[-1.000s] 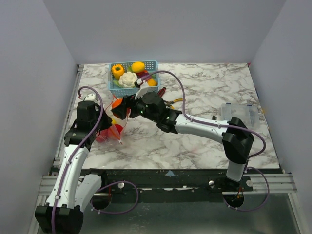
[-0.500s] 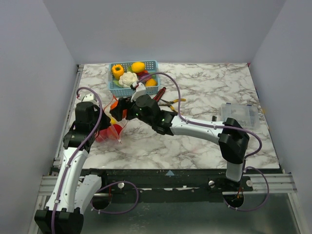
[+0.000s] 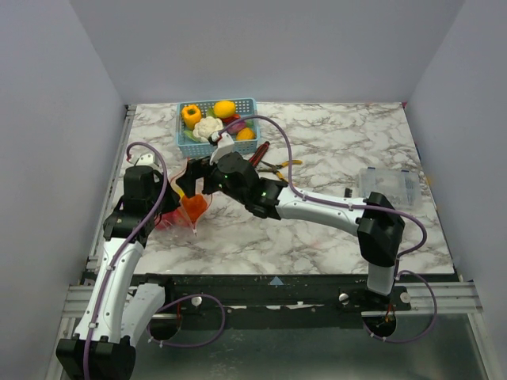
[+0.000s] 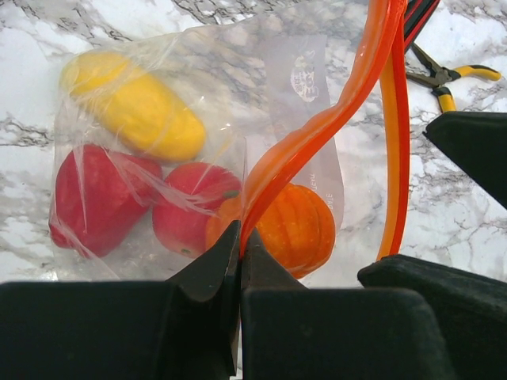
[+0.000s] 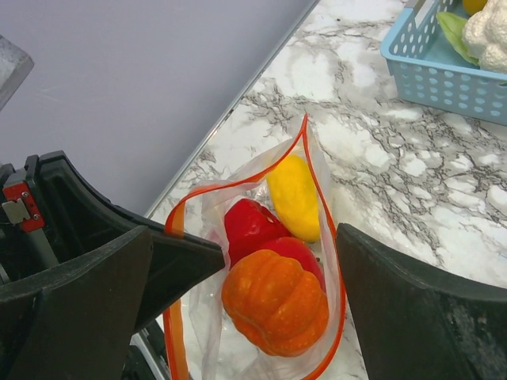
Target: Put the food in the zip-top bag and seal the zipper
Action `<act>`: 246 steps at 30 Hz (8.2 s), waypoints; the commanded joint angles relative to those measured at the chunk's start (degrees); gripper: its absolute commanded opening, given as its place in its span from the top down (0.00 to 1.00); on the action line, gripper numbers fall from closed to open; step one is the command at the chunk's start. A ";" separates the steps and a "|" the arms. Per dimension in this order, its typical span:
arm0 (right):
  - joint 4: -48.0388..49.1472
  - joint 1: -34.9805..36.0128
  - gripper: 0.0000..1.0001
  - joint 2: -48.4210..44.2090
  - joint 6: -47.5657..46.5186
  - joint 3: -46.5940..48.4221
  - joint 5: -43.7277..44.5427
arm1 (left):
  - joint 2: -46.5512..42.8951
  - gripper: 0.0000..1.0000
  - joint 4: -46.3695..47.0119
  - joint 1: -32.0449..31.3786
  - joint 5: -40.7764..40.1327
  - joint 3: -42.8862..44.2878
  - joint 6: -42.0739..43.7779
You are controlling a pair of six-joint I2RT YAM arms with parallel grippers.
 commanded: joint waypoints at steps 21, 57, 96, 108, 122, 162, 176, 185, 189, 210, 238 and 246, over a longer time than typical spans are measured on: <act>-0.64 -6.66 0.00 5.53 -9.99 14.69 12.11 | -1.48 1.00 -0.44 -0.26 -3.10 -0.86 2.80; -13.88 -24.18 0.09 42.34 -21.34 49.18 -0.80 | 0.26 1.00 -0.36 -0.28 -4.56 -0.60 2.73; -19.91 -24.24 0.89 42.73 -21.74 46.99 -3.32 | 1.56 1.00 -0.36 -0.26 -3.78 -0.51 2.73; -27.52 -23.85 0.83 36.28 -13.82 46.87 -7.62 | 1.46 1.00 -0.27 -0.26 -3.63 -0.68 2.73; -31.60 -22.83 0.67 35.75 -6.55 44.99 -17.47 | 1.21 1.00 -0.17 -0.26 -2.20 -0.64 2.82; -25.57 -22.09 0.17 43.36 -23.31 51.27 1.61 | 1.86 1.00 -0.36 -0.26 -2.67 -0.62 2.80; -25.23 -22.09 0.62 44.21 -26.60 53.53 4.58 | 1.47 1.00 -0.36 -0.28 -2.40 -0.68 2.82; -25.25 -22.13 0.95 38.05 -21.42 52.40 -1.06 | 0.98 1.00 -0.35 -0.26 -2.50 -0.77 2.82; -25.97 -22.10 1.00 34.72 -19.25 50.85 -2.04 | 0.77 1.00 -0.30 -0.26 -2.58 -0.86 2.81; -6.25 -19.02 1.00 -2.92 0.62 2.26 -25.84 | 1.18 1.00 -0.27 -0.35 -1.40 -0.84 2.82; -1.64 -3.97 1.00 2.70 -2.79 2.35 -12.44 | -4.15 1.00 0.62 -0.35 -0.48 -1.22 3.52; -6.13 -1.84 0.60 10.63 -3.49 12.44 -5.22 | -6.28 1.00 0.94 -0.34 -1.40 -1.47 3.44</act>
